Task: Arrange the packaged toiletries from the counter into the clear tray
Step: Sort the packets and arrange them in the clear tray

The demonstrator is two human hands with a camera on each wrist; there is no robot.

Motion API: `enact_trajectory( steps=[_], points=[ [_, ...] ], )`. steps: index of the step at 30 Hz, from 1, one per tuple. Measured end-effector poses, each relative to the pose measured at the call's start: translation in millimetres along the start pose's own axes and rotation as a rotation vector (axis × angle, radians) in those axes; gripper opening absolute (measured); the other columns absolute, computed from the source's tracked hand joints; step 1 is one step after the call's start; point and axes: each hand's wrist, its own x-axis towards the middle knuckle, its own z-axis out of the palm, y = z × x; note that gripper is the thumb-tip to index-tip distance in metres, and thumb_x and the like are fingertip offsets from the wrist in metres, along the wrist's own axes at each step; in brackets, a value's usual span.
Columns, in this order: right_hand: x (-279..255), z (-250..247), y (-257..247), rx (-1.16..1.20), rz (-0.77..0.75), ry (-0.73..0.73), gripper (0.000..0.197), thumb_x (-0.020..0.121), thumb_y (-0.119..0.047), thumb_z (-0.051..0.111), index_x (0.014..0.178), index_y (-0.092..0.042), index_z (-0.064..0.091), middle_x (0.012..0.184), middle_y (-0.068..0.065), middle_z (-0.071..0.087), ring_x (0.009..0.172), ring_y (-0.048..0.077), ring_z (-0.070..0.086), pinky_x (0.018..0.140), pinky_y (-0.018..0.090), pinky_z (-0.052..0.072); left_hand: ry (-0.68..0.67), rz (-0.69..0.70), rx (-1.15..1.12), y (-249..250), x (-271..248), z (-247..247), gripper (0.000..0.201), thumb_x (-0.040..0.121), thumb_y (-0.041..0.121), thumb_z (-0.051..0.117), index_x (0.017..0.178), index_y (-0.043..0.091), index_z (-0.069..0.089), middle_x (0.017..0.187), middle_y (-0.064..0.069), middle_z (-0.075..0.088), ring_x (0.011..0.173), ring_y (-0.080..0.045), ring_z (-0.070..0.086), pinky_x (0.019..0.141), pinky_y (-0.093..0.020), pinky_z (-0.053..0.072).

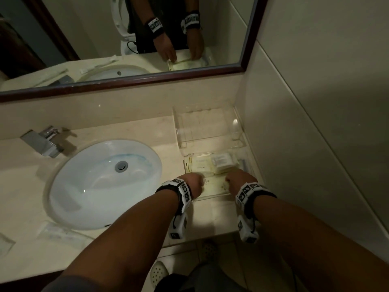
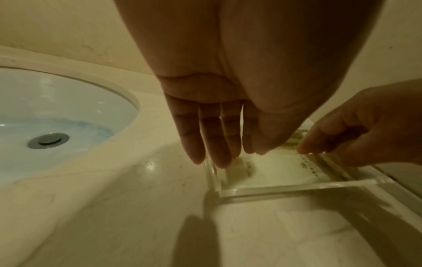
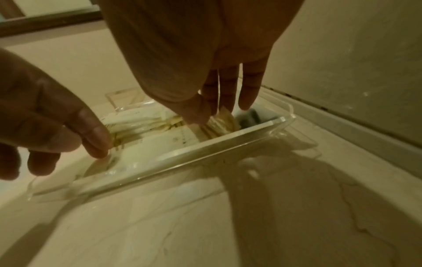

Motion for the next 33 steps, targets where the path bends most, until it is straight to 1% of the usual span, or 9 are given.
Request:
enact_trajectory(
  steps=[3, 5, 8, 11, 17, 20, 25, 29, 33],
  points=[
    [-4, -2, -6, -0.141, -0.039, 0.066, 0.027, 0.091, -0.019, 0.057, 0.113, -0.021, 0.07, 0.125, 0.005, 0.06, 0.115, 0.027, 0.057, 0.091, 0.038, 0.055, -0.029, 0.014, -0.004, -2, 1, 4, 0.027, 0.09, 0.027, 0.051, 0.104, 0.016, 0.07, 0.137, -0.004, 0.058, 0.123, -0.026, 0.056, 0.105, -0.034, 0.044],
    [-3, -4, -8, -0.126, -0.07, 0.056, 0.031, 0.09, -0.019, 0.059, 0.118, -0.026, 0.07, 0.13, 0.002, 0.06, 0.12, 0.023, 0.056, 0.096, 0.036, 0.053, -0.031, 0.009, -0.001, -2, 2, 2, 0.027, 0.089, 0.028, 0.051, 0.105, 0.018, 0.07, 0.136, -0.004, 0.059, 0.124, -0.026, 0.056, 0.106, -0.036, 0.044],
    [-1, -7, -15, -0.058, -0.129, -0.069, 0.041, 0.091, -0.018, 0.061, 0.13, -0.029, 0.063, 0.139, -0.001, 0.055, 0.124, 0.019, 0.055, 0.102, 0.031, 0.047, -0.054, 0.005, 0.031, -2, 5, 2, 0.026, 0.089, 0.026, 0.051, 0.105, 0.019, 0.07, 0.131, -0.002, 0.061, 0.121, -0.026, 0.058, 0.104, -0.036, 0.046],
    [-1, -6, -22, -0.086, -0.136, -0.167, 0.046, 0.091, -0.018, 0.06, 0.137, -0.028, 0.057, 0.143, 0.0, 0.051, 0.125, 0.02, 0.055, 0.102, 0.034, 0.047, -0.078, 0.005, 0.043, -2, 7, 4, 0.026, 0.089, 0.026, 0.051, 0.103, 0.017, 0.071, 0.13, -0.001, 0.061, 0.119, -0.024, 0.058, 0.103, -0.037, 0.047],
    [0, -9, -27, -0.115, -0.135, -0.117, 0.033, 0.09, -0.019, 0.057, 0.122, -0.019, 0.066, 0.127, 0.005, 0.063, 0.113, 0.025, 0.062, 0.098, 0.038, 0.051, -0.062, -0.015, 0.043, -5, 1, 0, 0.031, 0.088, 0.028, 0.053, 0.112, 0.019, 0.069, 0.134, -0.001, 0.059, 0.122, -0.024, 0.056, 0.105, -0.036, 0.046],
    [2, -12, -34, -0.11, -0.12, -0.085, 0.031, 0.09, -0.022, 0.056, 0.117, -0.019, 0.068, 0.123, 0.005, 0.065, 0.109, 0.025, 0.064, 0.095, 0.039, 0.053, -0.077, -0.039, 0.043, -9, -3, -5, 0.033, 0.089, 0.02, 0.051, 0.118, 0.017, 0.068, 0.133, -0.003, 0.06, 0.122, -0.025, 0.056, 0.105, -0.036, 0.046],
    [7, -5, -38, -0.173, -0.086, -0.091, 0.032, 0.092, -0.024, 0.06, 0.121, -0.011, 0.066, 0.124, 0.011, 0.065, 0.114, 0.032, 0.062, 0.094, 0.04, 0.052, -0.191, -0.039, 0.085, -13, -10, 0, 0.032, 0.09, 0.016, 0.051, 0.116, 0.01, 0.069, 0.125, -0.009, 0.064, 0.117, -0.029, 0.059, 0.102, -0.041, 0.048],
    [11, 1, -40, -0.213, -0.101, -0.142, 0.024, 0.086, -0.022, 0.055, 0.1, -0.011, 0.072, 0.104, 0.011, 0.07, 0.093, 0.033, 0.068, 0.085, 0.043, 0.058, -0.243, -0.037, 0.147, -9, -11, 5, 0.037, 0.094, 0.025, 0.052, 0.123, 0.006, 0.065, 0.121, -0.012, 0.063, 0.119, -0.031, 0.057, 0.104, -0.042, 0.045],
    [12, -8, -44, -0.222, -0.118, -0.149, 0.034, 0.092, -0.026, 0.059, 0.123, -0.012, 0.065, 0.125, 0.012, 0.064, 0.114, 0.034, 0.062, 0.093, 0.038, 0.051, -0.181, -0.068, 0.107, -6, -13, 1, 0.039, 0.09, 0.028, 0.056, 0.123, 0.009, 0.065, 0.128, -0.011, 0.062, 0.118, -0.031, 0.058, 0.102, -0.042, 0.047]
  ],
)
